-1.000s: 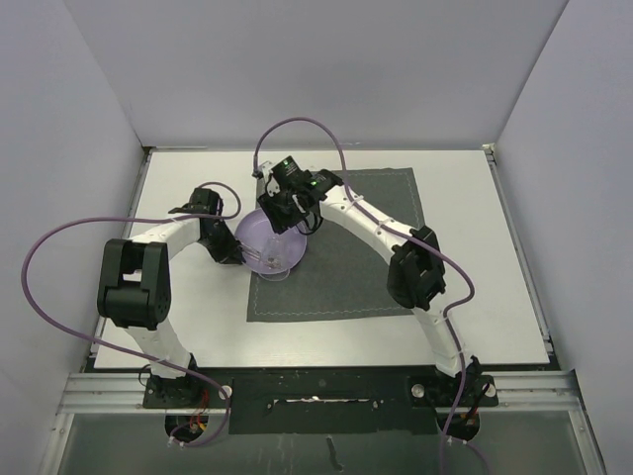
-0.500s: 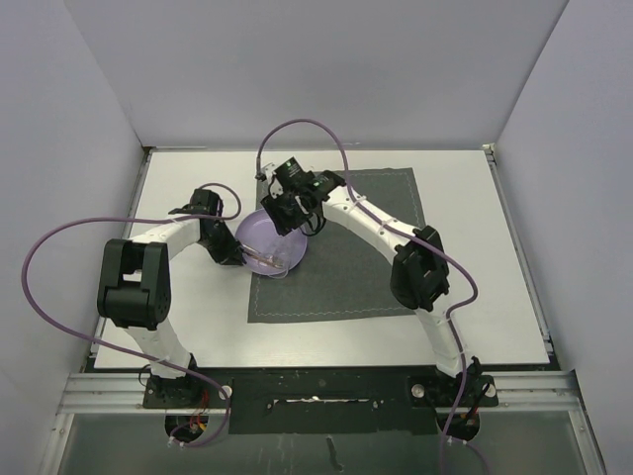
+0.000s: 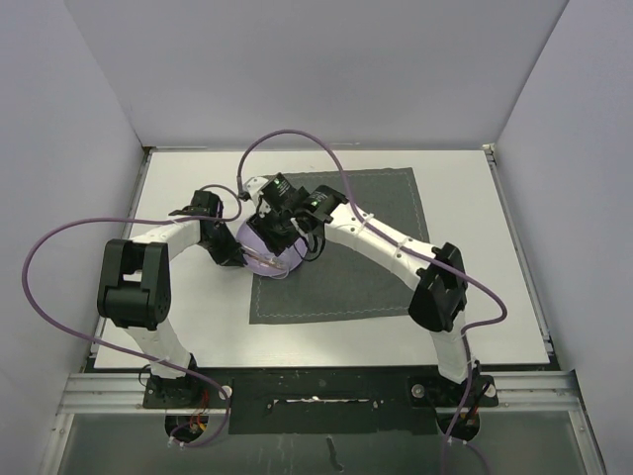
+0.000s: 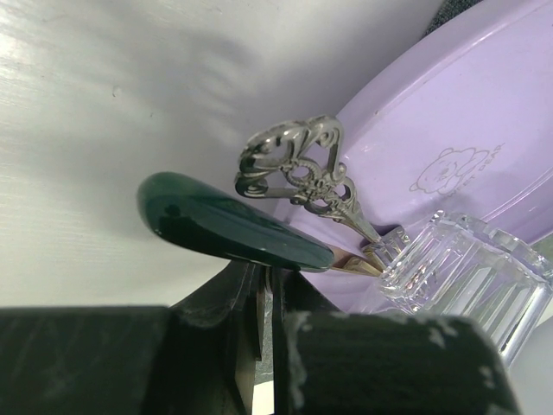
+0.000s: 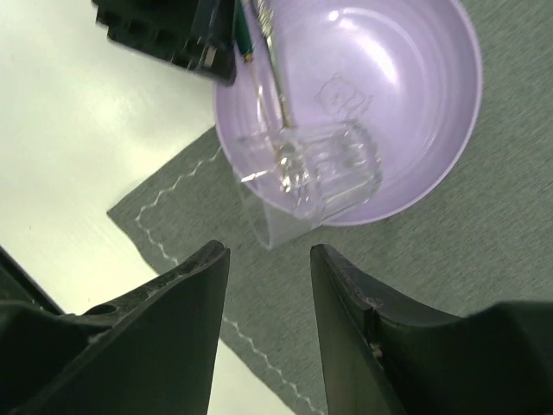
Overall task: Set the dinner table for one person
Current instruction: Pick up the cup at the center of the board.
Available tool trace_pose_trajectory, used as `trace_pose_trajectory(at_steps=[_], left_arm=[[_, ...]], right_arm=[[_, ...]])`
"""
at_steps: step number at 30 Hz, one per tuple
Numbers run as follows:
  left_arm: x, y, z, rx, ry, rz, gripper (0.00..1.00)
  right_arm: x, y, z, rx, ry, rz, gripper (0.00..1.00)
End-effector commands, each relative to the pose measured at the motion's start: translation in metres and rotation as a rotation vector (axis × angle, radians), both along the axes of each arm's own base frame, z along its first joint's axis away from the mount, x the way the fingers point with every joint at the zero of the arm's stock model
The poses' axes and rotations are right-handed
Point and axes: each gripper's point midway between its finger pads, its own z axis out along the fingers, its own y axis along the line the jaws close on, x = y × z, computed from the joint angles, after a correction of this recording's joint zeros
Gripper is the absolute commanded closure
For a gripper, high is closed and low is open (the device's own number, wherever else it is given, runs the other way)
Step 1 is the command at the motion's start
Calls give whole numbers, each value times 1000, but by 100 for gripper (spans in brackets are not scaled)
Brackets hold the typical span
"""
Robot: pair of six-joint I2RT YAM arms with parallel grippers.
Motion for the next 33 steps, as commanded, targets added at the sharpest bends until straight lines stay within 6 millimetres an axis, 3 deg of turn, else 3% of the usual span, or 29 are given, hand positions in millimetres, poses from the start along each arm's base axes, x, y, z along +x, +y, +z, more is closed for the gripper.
trace_pose_trajectory(at_steps=[1, 7, 15, 26, 33], left_arm=[[6, -2, 2, -6, -36, -20, 100], [7, -3, 9, -11, -50, -26, 100], [7, -3, 11, -12, -56, -31, 100], [7, 0, 9, -7, -48, -33, 100], [6, 0, 5, -9, -42, -33, 100]], right_arm=[[-18, -11, 1, -40, -27, 6, 56], [-29, -26, -30, -127, -8, -18, 56], [-28, -32, -48, -191, -28, -37, 58], [-33, -14, -44, -171, -67, -3, 59], [-37, 0, -53, -191, -74, 22, 59]])
